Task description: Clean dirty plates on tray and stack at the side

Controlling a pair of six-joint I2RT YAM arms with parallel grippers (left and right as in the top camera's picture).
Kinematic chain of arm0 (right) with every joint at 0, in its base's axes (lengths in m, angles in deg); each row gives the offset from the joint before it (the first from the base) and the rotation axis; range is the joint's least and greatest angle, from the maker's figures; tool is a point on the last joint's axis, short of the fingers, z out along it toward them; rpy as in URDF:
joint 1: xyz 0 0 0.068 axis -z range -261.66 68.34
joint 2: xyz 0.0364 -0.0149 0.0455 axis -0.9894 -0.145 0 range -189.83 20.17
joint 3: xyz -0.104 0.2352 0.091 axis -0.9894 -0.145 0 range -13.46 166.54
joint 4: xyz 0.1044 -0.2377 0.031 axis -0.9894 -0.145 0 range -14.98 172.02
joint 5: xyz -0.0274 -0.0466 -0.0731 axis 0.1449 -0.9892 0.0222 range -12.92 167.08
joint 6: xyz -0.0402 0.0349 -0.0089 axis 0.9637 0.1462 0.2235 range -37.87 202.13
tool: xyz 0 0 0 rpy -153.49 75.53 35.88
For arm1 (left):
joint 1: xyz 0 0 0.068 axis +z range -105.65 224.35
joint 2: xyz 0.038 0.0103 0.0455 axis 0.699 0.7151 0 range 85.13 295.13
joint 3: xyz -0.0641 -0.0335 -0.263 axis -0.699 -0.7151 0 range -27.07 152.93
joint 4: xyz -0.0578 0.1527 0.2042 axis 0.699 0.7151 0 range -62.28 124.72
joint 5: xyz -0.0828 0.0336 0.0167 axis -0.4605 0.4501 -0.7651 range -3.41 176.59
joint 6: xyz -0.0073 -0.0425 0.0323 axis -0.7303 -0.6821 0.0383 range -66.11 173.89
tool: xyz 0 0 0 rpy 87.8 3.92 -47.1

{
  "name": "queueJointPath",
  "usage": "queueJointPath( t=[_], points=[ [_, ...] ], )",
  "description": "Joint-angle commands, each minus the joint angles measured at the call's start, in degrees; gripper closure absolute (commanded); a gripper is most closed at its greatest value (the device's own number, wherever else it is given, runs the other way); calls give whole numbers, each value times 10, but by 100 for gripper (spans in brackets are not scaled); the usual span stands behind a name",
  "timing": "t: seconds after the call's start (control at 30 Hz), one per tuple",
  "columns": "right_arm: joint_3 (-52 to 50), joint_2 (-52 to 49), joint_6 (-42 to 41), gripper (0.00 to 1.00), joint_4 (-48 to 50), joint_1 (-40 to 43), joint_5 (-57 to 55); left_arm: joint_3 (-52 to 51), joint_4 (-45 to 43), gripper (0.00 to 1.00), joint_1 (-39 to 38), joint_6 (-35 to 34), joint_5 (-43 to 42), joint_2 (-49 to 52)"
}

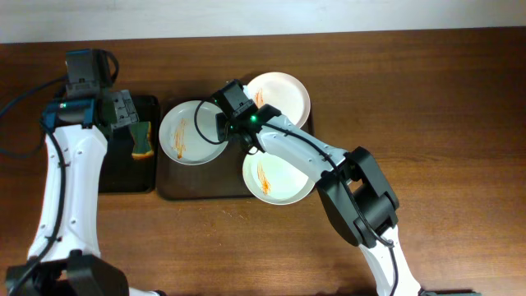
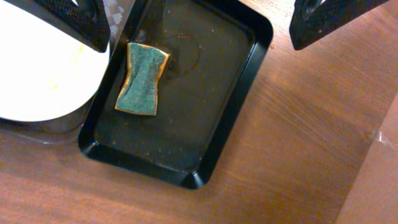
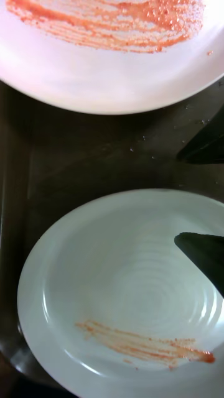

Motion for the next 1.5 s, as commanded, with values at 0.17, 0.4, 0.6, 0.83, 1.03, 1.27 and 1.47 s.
queueJointPath(
  t=[0.17, 0.4, 0.6, 0.83, 1.03, 1.27, 1.47],
  points=[
    [12, -32, -7, 70, 5, 0, -5, 10, -2, 9, 3, 12, 7, 43],
    [12, -50, -19, 77, 24, -1, 30, 10, -23, 9, 3, 12, 7, 52],
    [12, -53, -18, 96, 17, -11, 30, 10, -29, 9, 3, 12, 7, 89],
    [26, -53, -5, 96, -54, 22, 127, 10, -21, 9, 5, 26, -106, 140],
    [26, -53, 25, 96, -73, 64, 182, 10, -41, 36, 46, 41, -215, 207],
    [26, -53, 32, 96, -71, 38, 146, 10, -70, 64, 65, 42, -214, 237],
    [26, -53, 32, 96, -70, 37, 143, 10, -84, 72, 64, 90, -239, 239]
  ],
)
